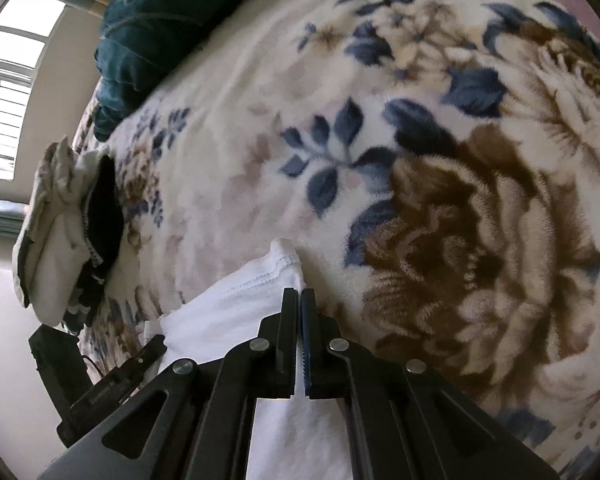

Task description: Fold small clothes

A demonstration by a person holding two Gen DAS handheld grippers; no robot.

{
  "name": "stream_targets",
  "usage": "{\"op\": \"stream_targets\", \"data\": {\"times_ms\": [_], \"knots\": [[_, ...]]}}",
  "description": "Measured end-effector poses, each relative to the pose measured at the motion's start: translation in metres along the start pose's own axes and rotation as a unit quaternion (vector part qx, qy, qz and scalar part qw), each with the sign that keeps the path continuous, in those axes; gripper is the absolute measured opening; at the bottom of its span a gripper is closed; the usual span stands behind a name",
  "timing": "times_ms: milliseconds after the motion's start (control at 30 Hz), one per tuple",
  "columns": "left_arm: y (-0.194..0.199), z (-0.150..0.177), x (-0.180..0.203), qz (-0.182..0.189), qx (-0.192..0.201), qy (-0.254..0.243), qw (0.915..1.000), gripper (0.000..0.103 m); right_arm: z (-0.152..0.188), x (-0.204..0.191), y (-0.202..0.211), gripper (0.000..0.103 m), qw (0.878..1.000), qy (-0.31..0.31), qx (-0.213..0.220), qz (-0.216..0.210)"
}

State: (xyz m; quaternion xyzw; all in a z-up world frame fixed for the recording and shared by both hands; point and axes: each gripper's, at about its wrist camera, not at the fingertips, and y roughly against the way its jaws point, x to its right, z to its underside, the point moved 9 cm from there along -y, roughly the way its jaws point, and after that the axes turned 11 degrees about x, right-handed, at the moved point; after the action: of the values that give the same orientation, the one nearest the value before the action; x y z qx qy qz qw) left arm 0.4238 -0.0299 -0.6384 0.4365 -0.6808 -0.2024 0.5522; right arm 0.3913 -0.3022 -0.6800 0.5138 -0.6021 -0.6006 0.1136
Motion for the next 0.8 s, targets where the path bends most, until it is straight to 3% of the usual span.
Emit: {"op": "stream_targets", "data": {"times_ms": [100,133,167,200,233,300,400,533,667,700,733,767,800], "knots": [[0.016,-0.002,0.003,0.032,-0.014,0.038,0.9987,0.011,0.004,-0.002,-0.003,0.004,0.999,-0.009,-0.046,-0.024],[0.025,-0.002,0.001,0.035,-0.015,0.051,0.9980,0.029,0.004,-0.002,0.003,0.010,0.997,-0.020,-0.057,-0.043],[0.035,-0.001,-0.003,0.040,-0.014,0.067,0.9968,0.042,0.004,0.000,0.009,0.032,0.996,-0.026,-0.062,-0.057],[0.045,0.003,-0.006,0.049,-0.011,0.085,0.9951,0.065,0.005,0.004,0.019,0.044,0.995,-0.031,-0.064,-0.070],[0.053,0.008,-0.009,0.059,-0.006,0.107,0.9925,0.069,0.006,0.008,0.028,0.051,0.994,-0.031,-0.065,-0.080],[0.062,0.027,-0.013,0.086,-0.019,0.154,0.9841,0.069,0.017,0.015,0.039,0.051,0.991,-0.028,-0.085,-0.103],[0.052,0.051,-0.015,0.085,-0.043,0.170,0.9809,0.069,0.039,0.025,0.041,0.055,0.984,-0.028,-0.123,-0.129],[0.028,0.072,-0.001,0.125,-0.076,0.189,0.9710,0.069,0.079,0.029,0.019,0.057,0.961,-0.050,-0.196,-0.189],[0.024,0.077,0.012,0.124,-0.063,0.143,0.9799,0.066,0.095,0.024,0.003,0.057,0.945,-0.071,-0.214,-0.238],[0.026,0.076,0.014,0.127,-0.058,0.136,0.9808,0.052,0.096,0.022,0.003,0.056,0.944,-0.070,-0.210,-0.244],[0.028,0.075,0.017,0.124,-0.051,0.122,0.9834,0.028,0.096,0.017,0.005,0.043,0.944,-0.061,-0.202,-0.254],[0.032,0.075,0.018,0.118,-0.047,0.109,0.9858,0.022,0.098,0.012,0.007,0.025,0.943,-0.054,-0.200,-0.261],[0.036,0.073,0.020,0.117,-0.039,0.103,0.9870,0.017,0.101,0.007,0.008,0.021,0.942,-0.050,-0.201,-0.264]]}}
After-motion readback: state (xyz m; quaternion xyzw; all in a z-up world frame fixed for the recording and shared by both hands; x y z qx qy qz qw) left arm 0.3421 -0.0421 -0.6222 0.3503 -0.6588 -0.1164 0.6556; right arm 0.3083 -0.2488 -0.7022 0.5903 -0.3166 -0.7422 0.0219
